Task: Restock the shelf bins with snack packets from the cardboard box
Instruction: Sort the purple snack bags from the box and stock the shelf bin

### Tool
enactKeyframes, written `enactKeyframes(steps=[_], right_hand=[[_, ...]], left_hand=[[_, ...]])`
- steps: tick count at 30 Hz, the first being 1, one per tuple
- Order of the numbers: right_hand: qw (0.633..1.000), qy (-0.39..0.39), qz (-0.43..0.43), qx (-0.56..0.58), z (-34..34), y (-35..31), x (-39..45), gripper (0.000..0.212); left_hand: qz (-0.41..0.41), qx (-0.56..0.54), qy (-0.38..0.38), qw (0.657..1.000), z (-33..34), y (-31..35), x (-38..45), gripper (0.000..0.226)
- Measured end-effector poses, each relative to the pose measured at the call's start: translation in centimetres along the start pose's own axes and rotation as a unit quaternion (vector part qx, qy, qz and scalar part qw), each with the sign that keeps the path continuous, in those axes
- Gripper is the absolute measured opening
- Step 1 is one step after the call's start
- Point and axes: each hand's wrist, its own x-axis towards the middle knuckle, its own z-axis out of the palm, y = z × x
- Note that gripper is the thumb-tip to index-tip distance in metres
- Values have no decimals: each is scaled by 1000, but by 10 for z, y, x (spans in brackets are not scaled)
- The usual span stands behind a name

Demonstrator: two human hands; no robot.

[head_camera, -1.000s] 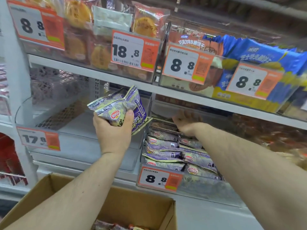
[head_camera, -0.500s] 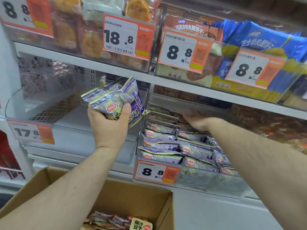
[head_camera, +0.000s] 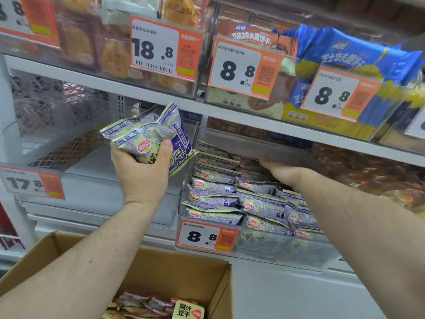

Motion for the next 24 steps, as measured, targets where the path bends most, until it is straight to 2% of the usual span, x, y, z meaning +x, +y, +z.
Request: enactKeyframes(steps=[4,7,9,11,13,16,21,24], right_hand=[[998,-12,-12,-66,-18,11,-32,75],[985,-20,1,-169,4,41,-34,89],[973,26,-17,-227,19,54,-27,72],[970,40,-19,-239,22,53,-25,66],[977,20,-13,-214,15,46,-30,67],[985,5,2,-170,7,43,-44,79],[963,54,3,-264,40,56,-68,79],[965,55,28,-255,33,32,-76,83]], left_hand=[[-2,-2,-5,1000,-3,7,-2,57],[-16,0,-10,1000,-9,11,-13,59],[-21,-1,-11,1000,-13,17,-17,58],[-20,3,-6,1000,-18,27,-16,57],[-17,12,0,1000,-22,39,-14,55],[-14,24,4,1000,-27,55,-15,54],[-17,7,-32,999,-29,70,-25,54],[-22,10,-36,999,-33,81,-29,55]])
